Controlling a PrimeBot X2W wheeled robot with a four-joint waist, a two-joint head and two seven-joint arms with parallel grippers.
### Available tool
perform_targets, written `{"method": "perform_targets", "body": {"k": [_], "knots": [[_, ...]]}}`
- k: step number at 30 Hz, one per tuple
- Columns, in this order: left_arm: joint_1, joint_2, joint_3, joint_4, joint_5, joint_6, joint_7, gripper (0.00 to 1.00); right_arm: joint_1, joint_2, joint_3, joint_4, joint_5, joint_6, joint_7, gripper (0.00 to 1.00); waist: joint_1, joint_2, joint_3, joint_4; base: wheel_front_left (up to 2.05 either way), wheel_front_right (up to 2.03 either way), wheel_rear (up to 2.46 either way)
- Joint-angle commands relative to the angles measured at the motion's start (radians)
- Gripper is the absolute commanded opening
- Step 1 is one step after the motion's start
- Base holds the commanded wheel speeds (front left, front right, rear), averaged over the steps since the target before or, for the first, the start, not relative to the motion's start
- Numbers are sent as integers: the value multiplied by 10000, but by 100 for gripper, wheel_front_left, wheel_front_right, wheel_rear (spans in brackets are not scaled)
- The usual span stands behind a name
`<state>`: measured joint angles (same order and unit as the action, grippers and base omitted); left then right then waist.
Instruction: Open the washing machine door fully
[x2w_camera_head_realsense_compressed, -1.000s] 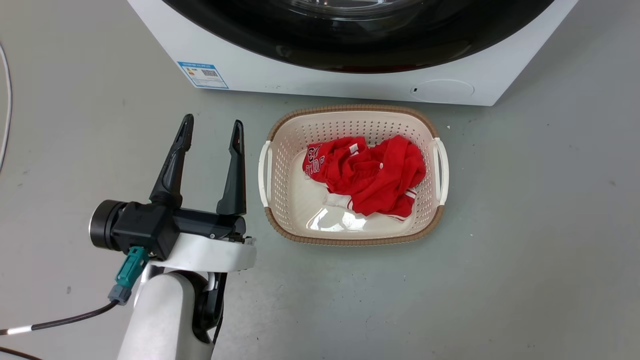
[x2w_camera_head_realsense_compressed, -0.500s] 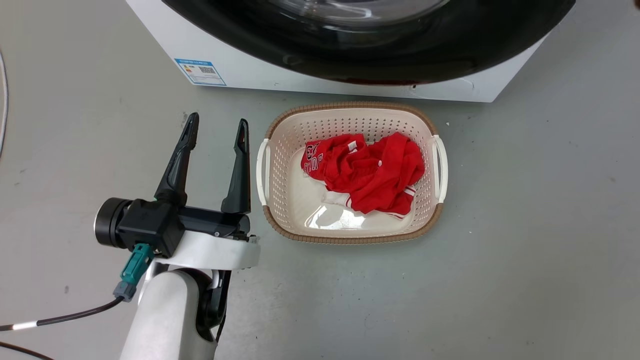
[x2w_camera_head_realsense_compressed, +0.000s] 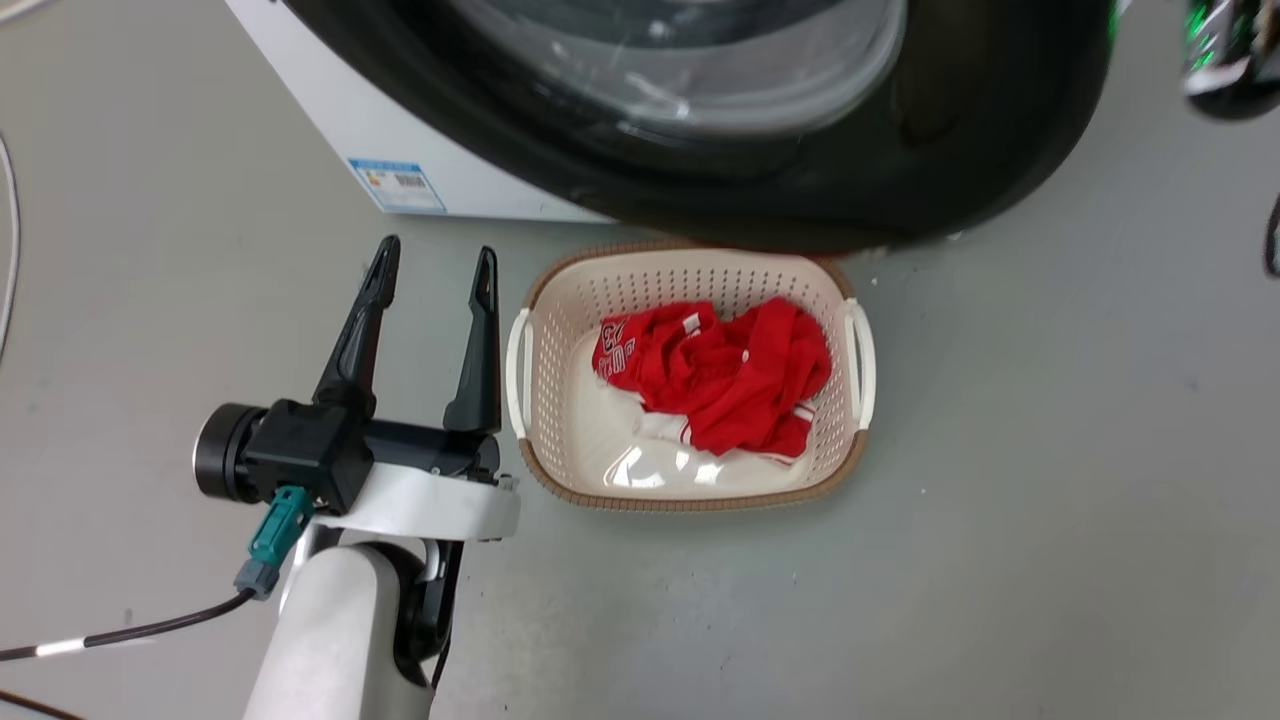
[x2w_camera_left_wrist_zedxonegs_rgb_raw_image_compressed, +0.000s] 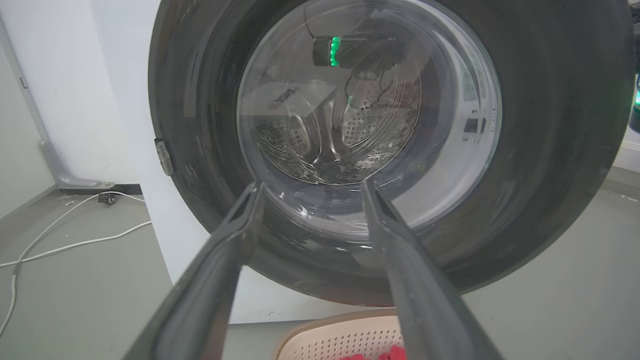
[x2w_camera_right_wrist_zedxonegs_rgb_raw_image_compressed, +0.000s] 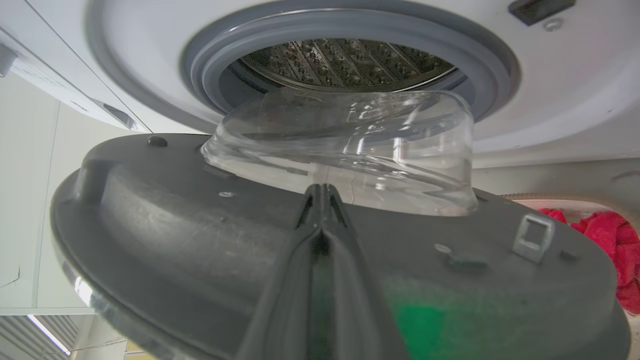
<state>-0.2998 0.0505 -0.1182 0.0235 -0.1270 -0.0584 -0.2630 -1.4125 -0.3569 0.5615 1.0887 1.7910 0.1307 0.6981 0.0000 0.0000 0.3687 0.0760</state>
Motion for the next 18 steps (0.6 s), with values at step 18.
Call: {"method": "perform_targets", "body": {"k": [18], "knots": [[1392,-3,371,543,191,-172,-26,100,4059,817,477,-3179,515,1,847,0,0,0,-2398,-470,0,0,0]]}}
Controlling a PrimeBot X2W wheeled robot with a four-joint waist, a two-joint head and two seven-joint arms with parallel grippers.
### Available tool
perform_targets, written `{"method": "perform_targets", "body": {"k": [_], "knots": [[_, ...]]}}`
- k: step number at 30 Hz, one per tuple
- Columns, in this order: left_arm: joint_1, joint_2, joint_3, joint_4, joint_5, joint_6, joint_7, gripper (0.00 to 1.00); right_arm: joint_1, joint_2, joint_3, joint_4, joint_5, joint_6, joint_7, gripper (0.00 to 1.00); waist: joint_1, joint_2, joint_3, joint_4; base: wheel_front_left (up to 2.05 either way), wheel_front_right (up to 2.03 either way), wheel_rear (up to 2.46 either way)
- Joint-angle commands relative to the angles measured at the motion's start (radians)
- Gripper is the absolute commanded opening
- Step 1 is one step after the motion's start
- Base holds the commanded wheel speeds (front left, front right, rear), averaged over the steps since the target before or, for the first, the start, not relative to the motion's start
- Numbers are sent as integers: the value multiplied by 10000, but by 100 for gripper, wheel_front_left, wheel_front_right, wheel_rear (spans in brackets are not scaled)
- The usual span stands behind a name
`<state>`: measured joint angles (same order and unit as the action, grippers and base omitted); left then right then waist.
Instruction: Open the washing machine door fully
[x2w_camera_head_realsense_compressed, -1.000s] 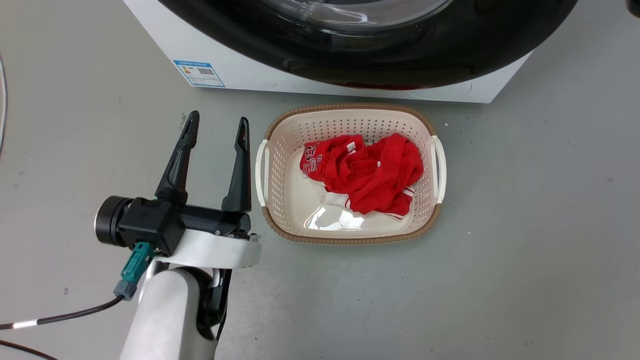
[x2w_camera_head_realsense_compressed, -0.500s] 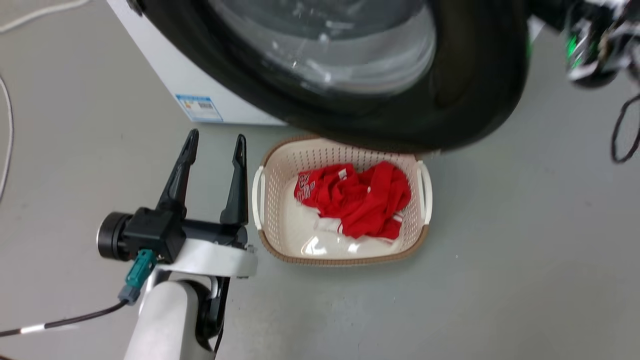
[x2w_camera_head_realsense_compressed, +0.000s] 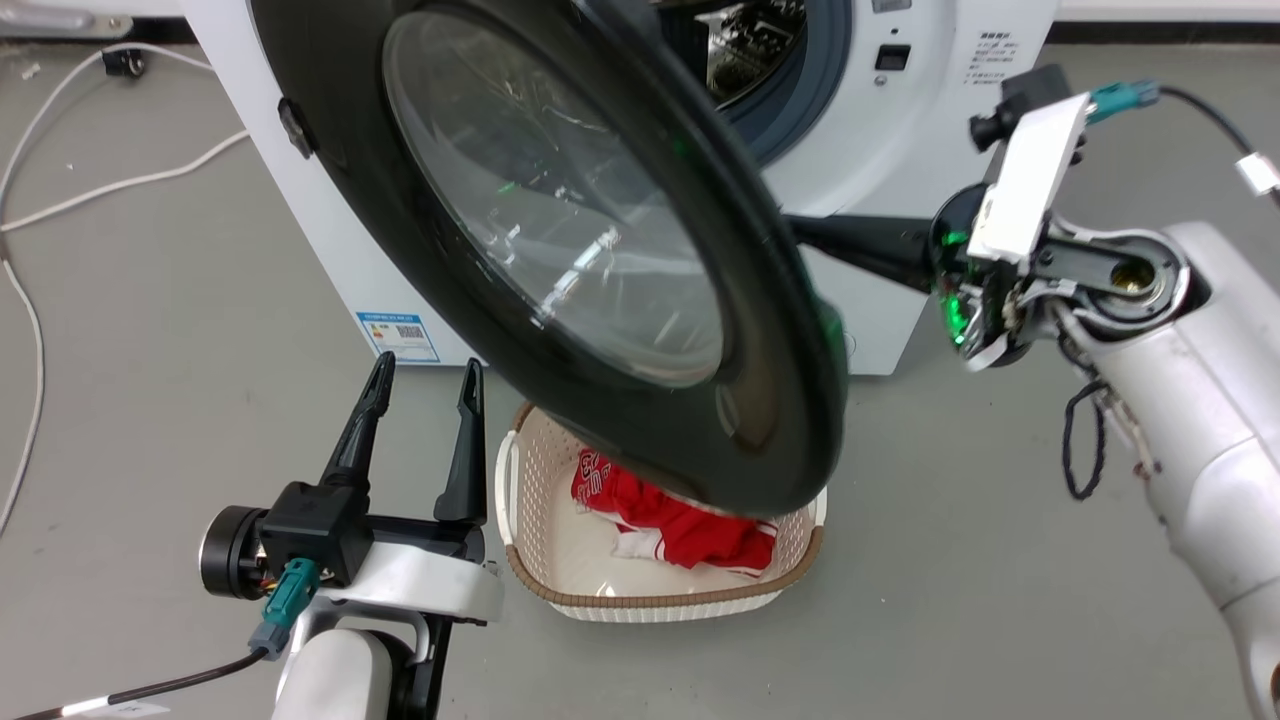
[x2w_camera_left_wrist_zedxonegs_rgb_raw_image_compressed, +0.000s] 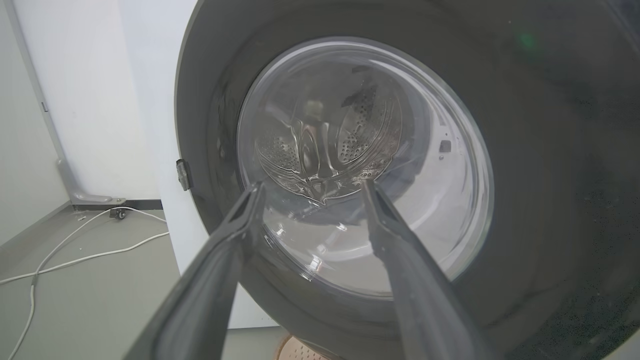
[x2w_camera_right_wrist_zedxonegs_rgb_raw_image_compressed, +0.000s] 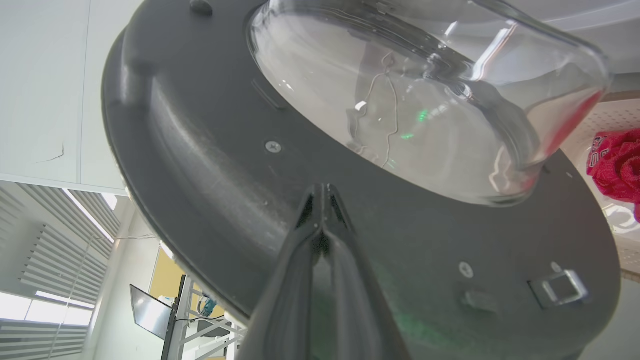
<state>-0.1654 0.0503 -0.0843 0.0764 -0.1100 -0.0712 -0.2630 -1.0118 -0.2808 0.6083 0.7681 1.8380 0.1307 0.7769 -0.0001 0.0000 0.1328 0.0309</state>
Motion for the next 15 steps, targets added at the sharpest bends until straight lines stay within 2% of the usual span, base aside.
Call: {"method": "perform_targets", "body": {"k": [1,15], "knots": [[80,-1,26,16,24,-50,-26,100,189,98,34,-133,62,1,58,0,1,0,-78,-15,0,0,0],[267,-1,-140,79,-89,35,-26,100,1405,709,742,-1882,374,1,-123,0,1,0,-427,53,0,0,0]]}}
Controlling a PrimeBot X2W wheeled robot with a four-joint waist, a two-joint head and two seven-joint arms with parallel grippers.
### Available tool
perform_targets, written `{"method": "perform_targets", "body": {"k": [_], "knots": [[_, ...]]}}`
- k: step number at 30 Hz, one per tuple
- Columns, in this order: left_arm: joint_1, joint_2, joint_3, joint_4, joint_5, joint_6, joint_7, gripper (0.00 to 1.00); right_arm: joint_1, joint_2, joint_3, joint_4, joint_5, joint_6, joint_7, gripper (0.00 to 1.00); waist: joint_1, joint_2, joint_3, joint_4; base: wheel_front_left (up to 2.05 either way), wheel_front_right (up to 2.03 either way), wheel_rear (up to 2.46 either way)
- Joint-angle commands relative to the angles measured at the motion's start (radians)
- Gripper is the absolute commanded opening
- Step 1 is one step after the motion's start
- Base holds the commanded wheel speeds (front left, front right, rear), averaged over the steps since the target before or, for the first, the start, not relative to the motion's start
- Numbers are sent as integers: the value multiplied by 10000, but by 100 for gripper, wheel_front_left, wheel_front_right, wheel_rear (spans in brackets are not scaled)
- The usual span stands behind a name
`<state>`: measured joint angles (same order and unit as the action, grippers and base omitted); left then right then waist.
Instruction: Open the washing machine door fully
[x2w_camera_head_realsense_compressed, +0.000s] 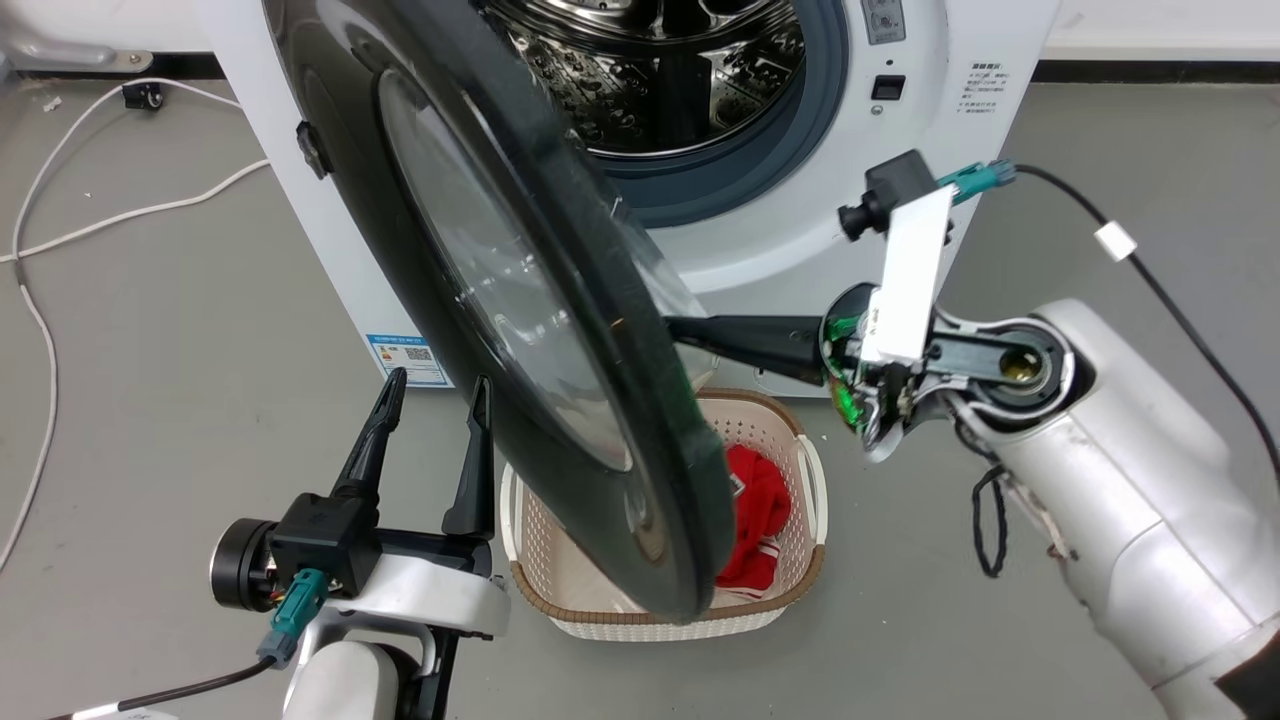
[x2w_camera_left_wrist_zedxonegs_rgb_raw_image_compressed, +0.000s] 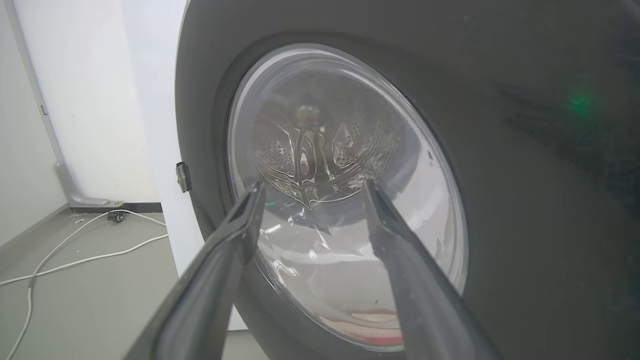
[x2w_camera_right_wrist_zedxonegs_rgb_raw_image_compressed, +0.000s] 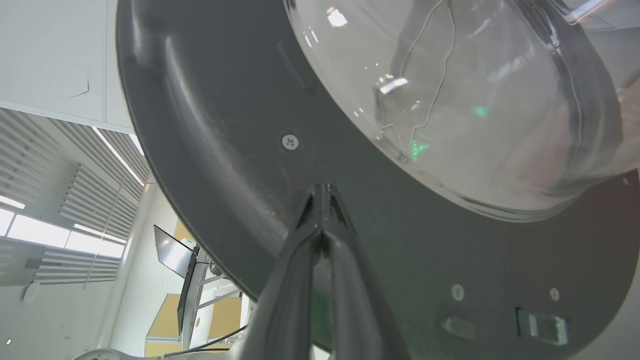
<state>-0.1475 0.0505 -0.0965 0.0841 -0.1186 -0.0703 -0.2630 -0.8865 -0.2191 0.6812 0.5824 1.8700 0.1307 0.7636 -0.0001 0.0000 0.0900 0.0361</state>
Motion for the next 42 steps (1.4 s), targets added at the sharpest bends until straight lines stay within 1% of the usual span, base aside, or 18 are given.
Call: {"method": "perform_targets", "body": {"k": [1,5,7,9,13,15,16,18,21,27,28,29,30,31,34,36,38,42], "knots": [[105,-3,-22,0,-6,22,-26,100,193,105,65,-101,45,1,-58,0,1,0,-9,2,0,0,0],[121,-4,-44,2,-30,60,-26,100,359,183,202,-364,81,1,-378,0,1,0,-17,-4,0,0,0],[111,-4,-49,17,-48,65,-26,100,442,166,120,-407,-25,-1,-898,0,1,0,-23,-12,0,0,0],[108,-4,-46,17,-63,86,-26,100,549,168,-74,-300,-165,-1,-1792,0,1,0,-25,-33,0,0,0],[156,-4,12,0,-70,120,-26,100,826,225,-558,-79,-640,1,-4013,0,1,0,-35,-127,0,0,0],[181,-4,56,11,-66,132,-26,100,1113,199,-929,33,-699,1,-5034,0,1,0,-69,-178,0,0,0],[197,-4,84,25,-57,133,-26,100,1247,135,-1083,48,-773,1,-5480,0,1,0,-97,-203,0,0,0],[222,-4,134,50,-47,129,-26,100,1624,94,-1461,-4,-550,1,-6104,0,1,0,-149,-238,0,0,0],[276,-4,219,55,-24,131,-26,100,2352,-212,-1897,-274,-464,1,-6830,0,1,0,-226,-290,0,0,0],[472,-3,426,72,3,103,-26,100,4075,-926,-2359,-1207,-838,1,-8328,0,1,0,-394,-391,0,0,0],[515,-4,467,77,2,91,-26,100,4375,-1021,-2388,-1394,-938,-1,-8604,15,1,0,-426,-406,0,0,0],[564,-3,506,84,4,80,-26,100,4663,-1117,-2387,-1573,-1099,1,-8885,32,1,0,-448,-422,0,0,0],[597,-3,548,95,7,65,-26,100,4908,-1245,-2325,-1732,-1371,-1,-9193,84,1,0,-464,-439,0,0,0],[623,-4,576,104,13,50,-26,100,5116,-1339,-2271,-1881,-1604,1,-9474,100,1,0,-484,-453,0,0,0],[652,-4,629,123,48,33,-26,100,5632,-1619,-2313,-2181,-2595,-1,-10093,100,1,0,-536,-491,0,0,0],[685,-4,667,149,61,16,-26,100,5830,-1799,-2481,-2242,-3761,-1,-10253,100,1,0,-583,-511,0,0,0],[726,-3,710,156,68,22,-26,100,6000,-1662,-3323,-2351,-5211,-1,-10288,100,1,0,-614,-535,0,0,0],[777,-3,746,112,67,49,-26,100,6665,-894,-5231,-3081,-8624,-1,-10280,100,1,0,-660,-541,0,0,0]]}}
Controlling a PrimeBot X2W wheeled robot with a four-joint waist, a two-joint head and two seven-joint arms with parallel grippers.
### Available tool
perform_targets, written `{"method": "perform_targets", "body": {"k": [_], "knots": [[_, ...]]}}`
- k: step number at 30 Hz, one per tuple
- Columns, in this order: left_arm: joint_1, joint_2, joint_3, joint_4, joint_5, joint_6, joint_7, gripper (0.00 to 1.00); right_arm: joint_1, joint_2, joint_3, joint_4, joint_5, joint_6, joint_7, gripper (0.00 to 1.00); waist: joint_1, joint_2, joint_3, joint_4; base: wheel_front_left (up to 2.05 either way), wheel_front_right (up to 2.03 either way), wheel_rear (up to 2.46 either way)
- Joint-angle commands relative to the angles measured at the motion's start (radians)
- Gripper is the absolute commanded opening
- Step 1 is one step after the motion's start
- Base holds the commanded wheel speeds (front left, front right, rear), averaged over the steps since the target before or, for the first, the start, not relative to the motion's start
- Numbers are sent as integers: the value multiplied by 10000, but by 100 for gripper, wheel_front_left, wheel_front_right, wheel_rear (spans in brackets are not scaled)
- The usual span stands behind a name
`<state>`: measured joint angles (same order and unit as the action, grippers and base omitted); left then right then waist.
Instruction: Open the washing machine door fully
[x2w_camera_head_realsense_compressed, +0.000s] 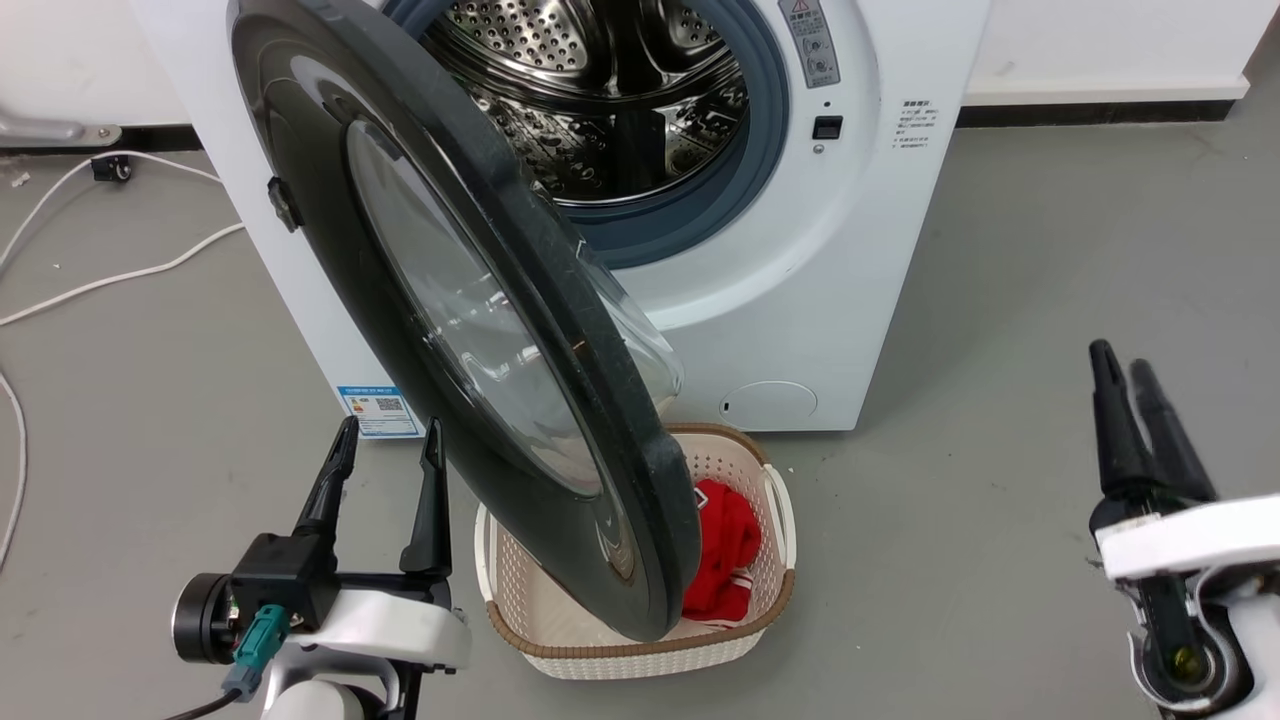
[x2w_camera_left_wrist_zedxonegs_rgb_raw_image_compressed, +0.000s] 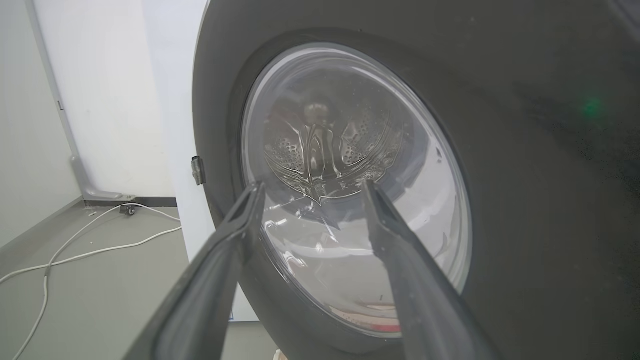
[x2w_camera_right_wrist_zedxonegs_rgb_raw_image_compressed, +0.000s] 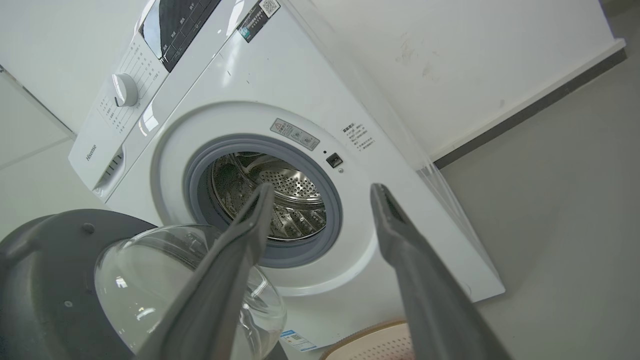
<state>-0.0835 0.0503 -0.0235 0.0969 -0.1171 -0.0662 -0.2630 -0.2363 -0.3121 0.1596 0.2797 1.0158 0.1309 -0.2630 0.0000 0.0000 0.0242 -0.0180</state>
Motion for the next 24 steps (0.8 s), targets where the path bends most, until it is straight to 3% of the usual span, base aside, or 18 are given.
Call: {"method": "perform_targets", "body": {"k": [1,5,10,17,24], "knots": [[141,-2,27,-28,52,21,-26,100,314,250,-462,-325,-1006,-3,-15,100,0,0,-8,-1,0,0,0],[142,-1,63,-66,57,45,-26,100,963,1198,-1827,-1683,-4809,-3,-17,100,0,0,-27,-11,0,0,0],[122,1,132,-114,100,19,-26,100,1686,2179,-2478,-3547,-8192,-3,377,100,0,0,-34,-41,0,0,0],[44,-1,209,-194,253,-47,-26,100,2906,2617,-2253,-5027,-9830,-4,1223,100,0,0,-24,-46,0,0,0],[107,-1,254,-216,321,-73,-26,100,3614,2633,-2066,-4734,-9472,-4,1379,100,0,0,-46,-73,0,0,0]]}}
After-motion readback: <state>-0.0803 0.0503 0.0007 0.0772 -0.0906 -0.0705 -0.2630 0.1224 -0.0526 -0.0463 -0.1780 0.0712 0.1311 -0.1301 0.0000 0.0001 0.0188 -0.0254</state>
